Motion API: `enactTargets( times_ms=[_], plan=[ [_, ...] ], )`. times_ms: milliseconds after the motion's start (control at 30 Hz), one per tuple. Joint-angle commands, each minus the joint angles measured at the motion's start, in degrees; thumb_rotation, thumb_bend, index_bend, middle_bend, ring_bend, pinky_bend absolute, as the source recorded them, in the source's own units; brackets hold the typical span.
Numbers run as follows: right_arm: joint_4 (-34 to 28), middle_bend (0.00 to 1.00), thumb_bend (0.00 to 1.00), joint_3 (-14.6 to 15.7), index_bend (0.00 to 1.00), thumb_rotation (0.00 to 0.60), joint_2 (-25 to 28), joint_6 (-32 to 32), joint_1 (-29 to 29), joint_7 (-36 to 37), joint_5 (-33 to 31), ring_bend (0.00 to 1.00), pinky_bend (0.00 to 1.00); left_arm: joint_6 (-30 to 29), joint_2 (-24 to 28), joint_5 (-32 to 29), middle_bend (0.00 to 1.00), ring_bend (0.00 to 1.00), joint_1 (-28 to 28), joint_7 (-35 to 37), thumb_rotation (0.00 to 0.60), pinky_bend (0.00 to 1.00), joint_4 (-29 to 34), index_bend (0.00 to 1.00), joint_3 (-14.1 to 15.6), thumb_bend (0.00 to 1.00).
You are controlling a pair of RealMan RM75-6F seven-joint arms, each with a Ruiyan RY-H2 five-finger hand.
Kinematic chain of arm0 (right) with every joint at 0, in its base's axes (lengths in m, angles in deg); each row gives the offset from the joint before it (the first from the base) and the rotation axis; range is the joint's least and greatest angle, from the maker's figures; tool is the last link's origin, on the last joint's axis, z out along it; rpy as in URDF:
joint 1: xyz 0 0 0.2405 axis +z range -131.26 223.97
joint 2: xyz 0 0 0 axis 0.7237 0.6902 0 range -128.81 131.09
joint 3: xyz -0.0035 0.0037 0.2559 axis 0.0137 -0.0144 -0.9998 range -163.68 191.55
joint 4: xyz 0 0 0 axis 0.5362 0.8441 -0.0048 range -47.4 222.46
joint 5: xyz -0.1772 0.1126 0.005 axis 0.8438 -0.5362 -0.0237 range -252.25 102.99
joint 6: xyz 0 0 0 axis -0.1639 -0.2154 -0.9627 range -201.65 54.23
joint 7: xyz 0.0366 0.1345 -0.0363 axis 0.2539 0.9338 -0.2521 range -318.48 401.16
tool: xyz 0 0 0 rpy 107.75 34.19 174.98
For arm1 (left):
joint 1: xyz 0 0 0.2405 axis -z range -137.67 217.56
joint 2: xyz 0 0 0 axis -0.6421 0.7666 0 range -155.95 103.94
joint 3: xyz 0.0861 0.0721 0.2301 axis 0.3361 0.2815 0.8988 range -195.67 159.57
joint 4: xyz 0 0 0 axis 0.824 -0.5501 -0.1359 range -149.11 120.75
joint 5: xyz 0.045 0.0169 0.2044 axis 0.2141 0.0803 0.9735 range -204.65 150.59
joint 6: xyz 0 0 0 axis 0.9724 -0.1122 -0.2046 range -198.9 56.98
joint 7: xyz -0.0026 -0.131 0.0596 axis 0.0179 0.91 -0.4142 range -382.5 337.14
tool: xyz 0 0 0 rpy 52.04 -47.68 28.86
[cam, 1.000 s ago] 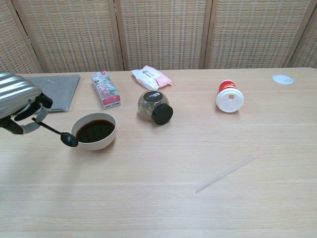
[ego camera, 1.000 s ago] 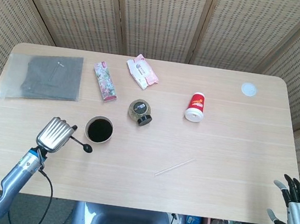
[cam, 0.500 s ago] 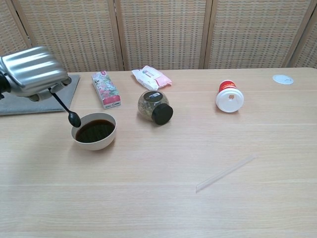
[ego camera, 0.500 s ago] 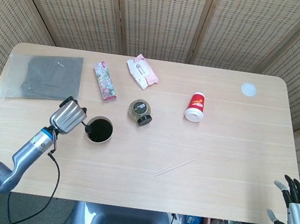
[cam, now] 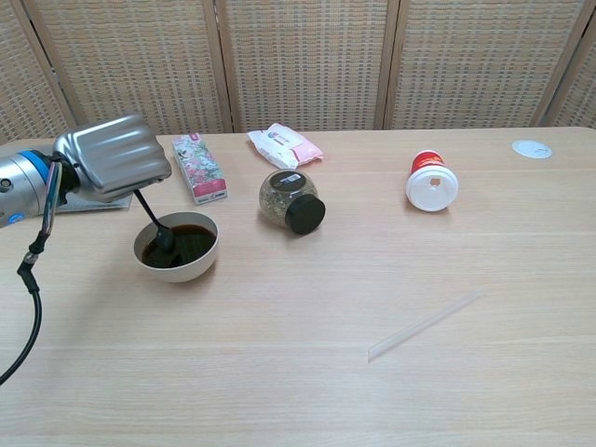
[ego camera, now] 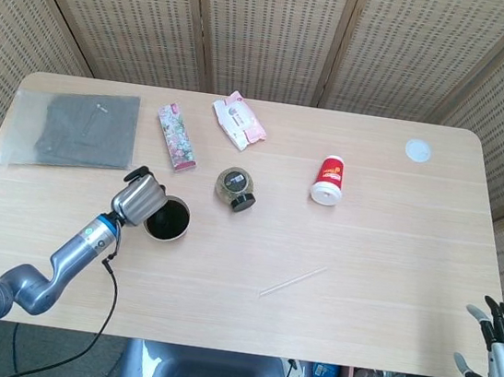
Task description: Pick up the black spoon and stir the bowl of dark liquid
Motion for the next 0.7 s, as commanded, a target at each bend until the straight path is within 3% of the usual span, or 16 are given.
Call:
enactTargets(
  times_ms=[33, 367, 700],
  plan=[
    [0.25, 0.15, 0.36, -0.06, 0.24, 0.600, -0.03, -0.07, -0.11, 0.25, -0.13, 0.00, 0.00, 0.41, -0.63, 0.01, 0.81, 0.69, 0.53, -0.81, 0.600, 0.71, -0.28, 0.75, 0.52, 0.40],
    [1.31, 0.15, 0.36, -0.15, 0.24, 0.600, -0.19, 0.26, -0.43, 1.15, -0.82, 0.00, 0.00, 1.45, -2.86, -1.34, 0.81, 0.69, 1.65, -1.95, 0.600, 0.71, -0.30, 0.75, 0.89, 0.40],
    [1.92, 0.15, 0.36, -0.26, 0.24, 0.600, -0.17, 0.48, -0.85, 1.68, -1.51, 0.00, 0.00, 2.68, -6.45, -4.17, 0.81, 0.69, 4.60, -3.37, 0.600, 0.71, -3.88, 0.75, -1.42, 0.40]
  ],
)
